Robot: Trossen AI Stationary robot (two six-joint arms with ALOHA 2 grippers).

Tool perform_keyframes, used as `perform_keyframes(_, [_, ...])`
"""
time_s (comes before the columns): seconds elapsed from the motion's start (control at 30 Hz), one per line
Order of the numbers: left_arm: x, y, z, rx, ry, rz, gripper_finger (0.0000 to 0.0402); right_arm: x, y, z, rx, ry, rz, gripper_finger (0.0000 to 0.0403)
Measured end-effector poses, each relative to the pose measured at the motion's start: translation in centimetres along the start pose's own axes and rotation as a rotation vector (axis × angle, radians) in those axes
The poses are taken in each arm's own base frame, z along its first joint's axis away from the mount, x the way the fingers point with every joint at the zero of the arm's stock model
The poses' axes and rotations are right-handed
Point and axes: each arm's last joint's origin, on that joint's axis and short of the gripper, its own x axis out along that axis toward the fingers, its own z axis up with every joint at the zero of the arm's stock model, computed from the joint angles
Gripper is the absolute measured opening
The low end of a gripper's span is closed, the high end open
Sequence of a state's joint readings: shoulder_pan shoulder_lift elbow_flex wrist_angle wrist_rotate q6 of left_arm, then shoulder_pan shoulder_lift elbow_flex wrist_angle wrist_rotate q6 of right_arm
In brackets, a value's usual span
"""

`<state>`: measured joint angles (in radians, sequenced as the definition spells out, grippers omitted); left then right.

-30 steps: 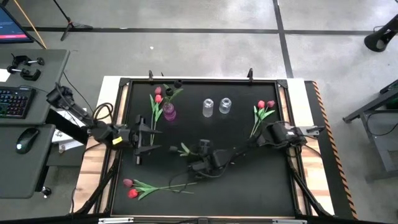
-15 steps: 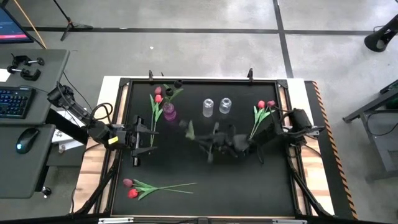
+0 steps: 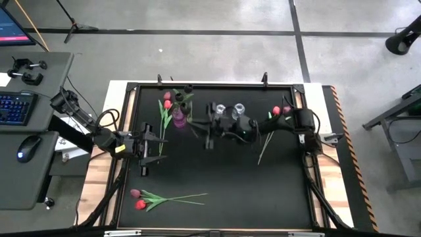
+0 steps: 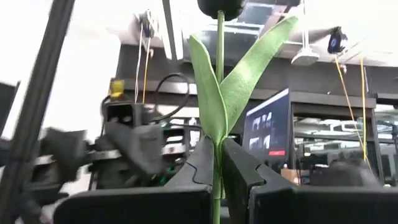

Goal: Sort flowers into vase by color
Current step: Put the black flower into the transparent purple vase

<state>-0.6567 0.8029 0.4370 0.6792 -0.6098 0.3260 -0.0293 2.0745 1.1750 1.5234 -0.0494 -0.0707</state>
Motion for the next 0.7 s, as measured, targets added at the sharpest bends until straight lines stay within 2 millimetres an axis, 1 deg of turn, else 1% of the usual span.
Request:
perform_keyframes(0.23, [0.0,0.0,0.0,0.000,-0.001,-0.003,0.0225,2.8,-3.8,-1.1,-0.010,-0.086,-0.025,0.0000])
perform_keyframes(0.37, [0.0,0.0,0.0,-0.001,-0.002,-0.004,0.0225,4.1,-5.6,-2.7,-0.015,-0.124,-0.014,0.0000])
perform_keyframes(0.5, [-0.1,-0.1,0.1,0.000,-0.003,-0.013,0.0225,5.1,-6.6,-4.8,-0.012,-0.175,-0.024,0.0000])
perform_keyframes(0.6, [-0.3,-0.4,0.2,0.018,-0.007,-0.031,0.0225,5.4,-7.1,-6.5,-0.019,-0.188,-0.030,0.0000])
perform_keyframes(0.7, [-0.5,-0.7,0.3,0.030,-0.012,-0.051,0.0225,5.6,-7.4,-7.2,-0.029,-0.205,-0.039,0.0000])
